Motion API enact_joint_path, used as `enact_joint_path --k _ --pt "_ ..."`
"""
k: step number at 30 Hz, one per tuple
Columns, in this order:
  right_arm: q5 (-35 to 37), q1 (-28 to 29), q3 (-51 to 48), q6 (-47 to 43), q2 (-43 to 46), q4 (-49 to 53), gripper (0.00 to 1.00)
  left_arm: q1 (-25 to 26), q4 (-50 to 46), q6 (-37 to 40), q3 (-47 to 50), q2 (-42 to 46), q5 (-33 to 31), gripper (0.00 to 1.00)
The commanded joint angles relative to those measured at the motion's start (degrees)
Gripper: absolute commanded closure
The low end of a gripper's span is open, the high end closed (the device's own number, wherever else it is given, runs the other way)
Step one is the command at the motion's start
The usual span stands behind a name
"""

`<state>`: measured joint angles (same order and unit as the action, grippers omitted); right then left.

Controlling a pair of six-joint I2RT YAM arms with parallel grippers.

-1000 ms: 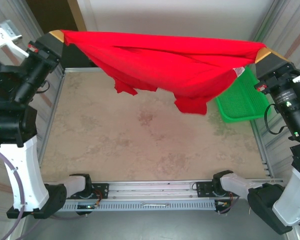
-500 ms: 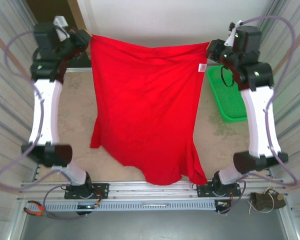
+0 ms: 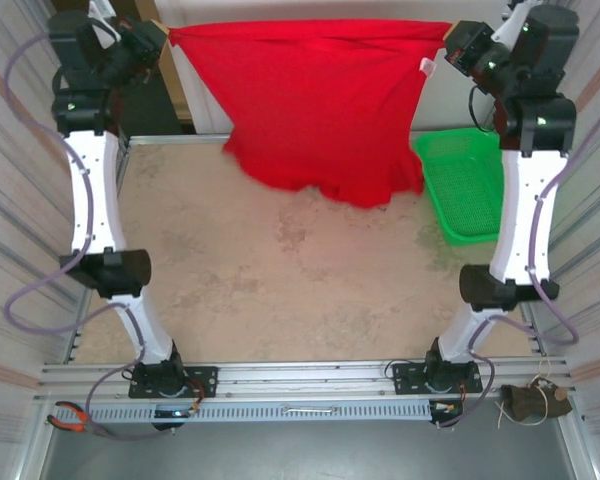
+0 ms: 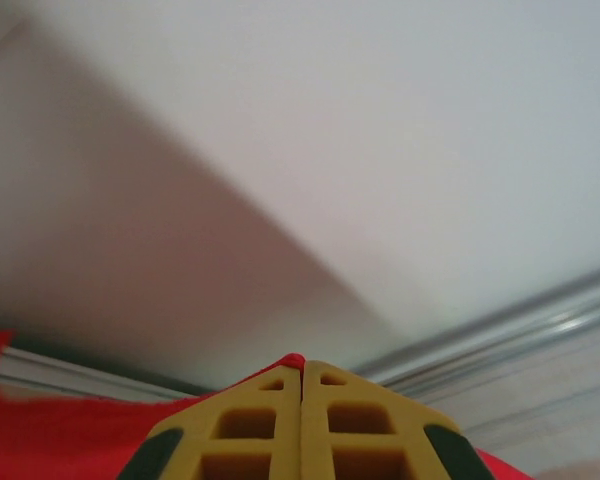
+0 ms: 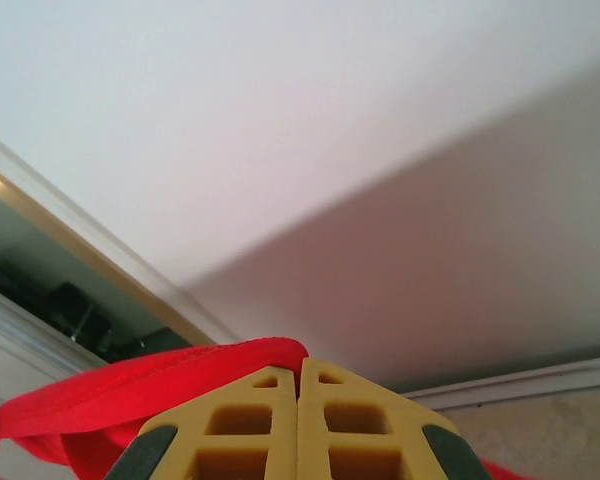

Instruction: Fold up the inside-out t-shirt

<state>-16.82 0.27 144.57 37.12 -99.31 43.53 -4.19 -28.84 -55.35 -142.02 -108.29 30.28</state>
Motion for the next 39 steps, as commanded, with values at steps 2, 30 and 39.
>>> enact_joint_path --k 2,30,39 --pt "0.2 -0.6 -20.0 0.5 13.3 -6.0 1.00 -0.7 6.3 2.8 17.6 13.1 1.8 1.00" --pt "23.0 21.9 -119.3 21.8 61.2 -2.8 1.00 -1.4 -8.0 6.1 125.0 81.1 -15.5 0.91" --pt "24.6 23.5 -119.5 21.8 60.1 -2.3 1.00 0.2 -11.4 6.5 119.2 85.4 -14.7 0.29"
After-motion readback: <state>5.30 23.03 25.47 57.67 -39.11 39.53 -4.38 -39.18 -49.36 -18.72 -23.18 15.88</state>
